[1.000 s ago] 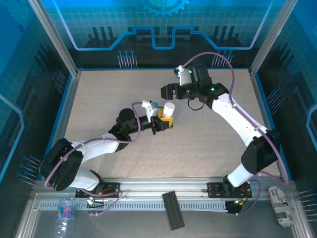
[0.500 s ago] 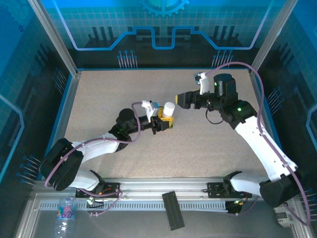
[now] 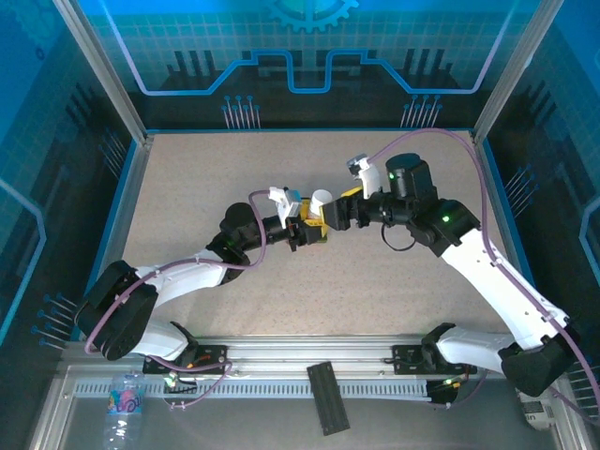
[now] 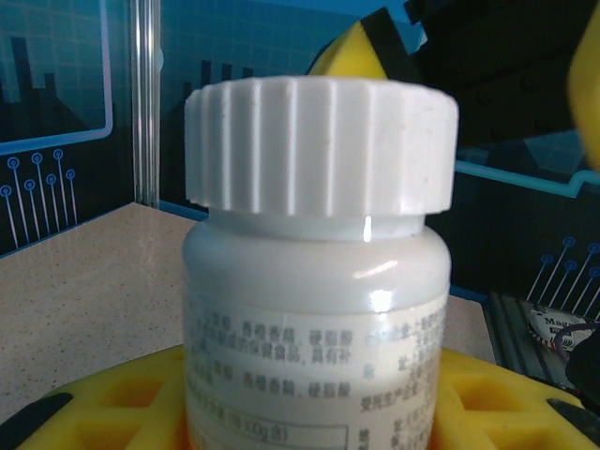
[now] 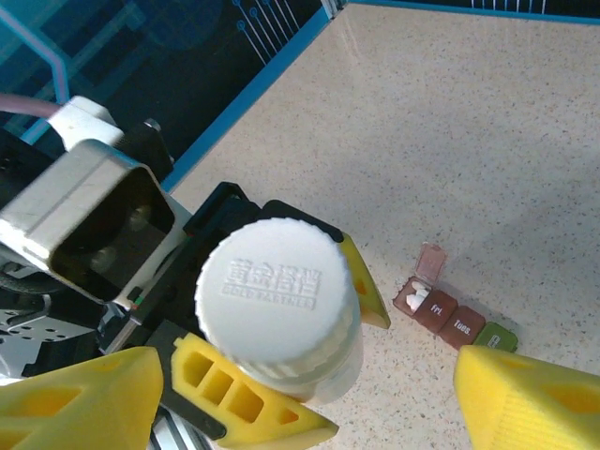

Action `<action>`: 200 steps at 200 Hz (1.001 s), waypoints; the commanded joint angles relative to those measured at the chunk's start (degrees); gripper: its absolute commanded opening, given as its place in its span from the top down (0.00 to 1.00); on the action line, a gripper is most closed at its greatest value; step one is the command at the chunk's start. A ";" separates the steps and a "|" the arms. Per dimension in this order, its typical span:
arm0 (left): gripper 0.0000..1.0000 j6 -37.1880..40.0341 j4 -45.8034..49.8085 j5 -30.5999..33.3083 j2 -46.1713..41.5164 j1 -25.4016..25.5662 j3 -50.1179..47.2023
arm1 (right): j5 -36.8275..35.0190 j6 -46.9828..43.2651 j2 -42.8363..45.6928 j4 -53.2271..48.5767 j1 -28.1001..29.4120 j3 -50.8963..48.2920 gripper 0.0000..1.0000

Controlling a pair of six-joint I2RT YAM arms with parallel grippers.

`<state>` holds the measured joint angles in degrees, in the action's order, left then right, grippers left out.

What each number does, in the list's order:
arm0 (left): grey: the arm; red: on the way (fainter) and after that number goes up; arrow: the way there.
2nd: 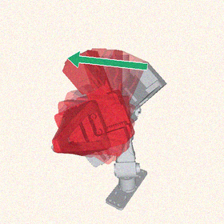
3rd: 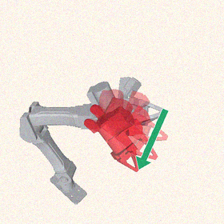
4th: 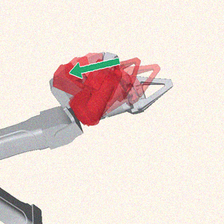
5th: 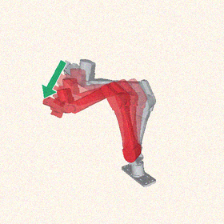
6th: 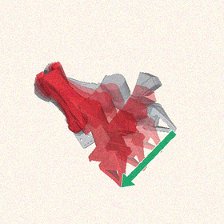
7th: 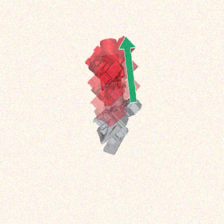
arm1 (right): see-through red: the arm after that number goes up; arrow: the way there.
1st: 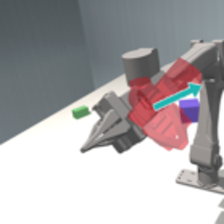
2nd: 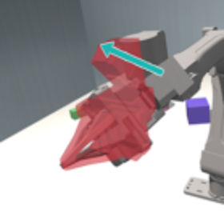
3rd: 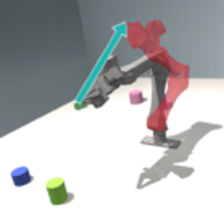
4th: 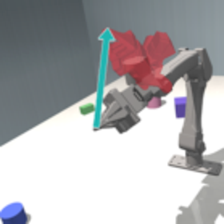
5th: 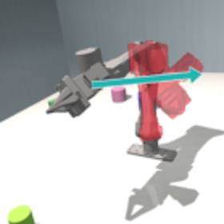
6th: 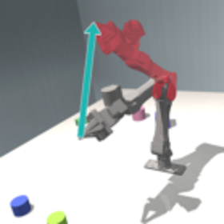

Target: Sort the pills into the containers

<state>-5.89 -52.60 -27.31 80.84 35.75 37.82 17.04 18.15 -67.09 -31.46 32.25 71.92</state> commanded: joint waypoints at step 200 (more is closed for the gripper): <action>1.00 1.04 -0.84 -1.38 -0.33 0.37 0.94 | -0.35 -0.93 0.61 1.08 -0.04 0.07 0.19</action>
<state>-5.89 -52.56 -27.35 80.84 35.75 37.87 15.62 17.91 -68.86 -31.64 32.56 71.99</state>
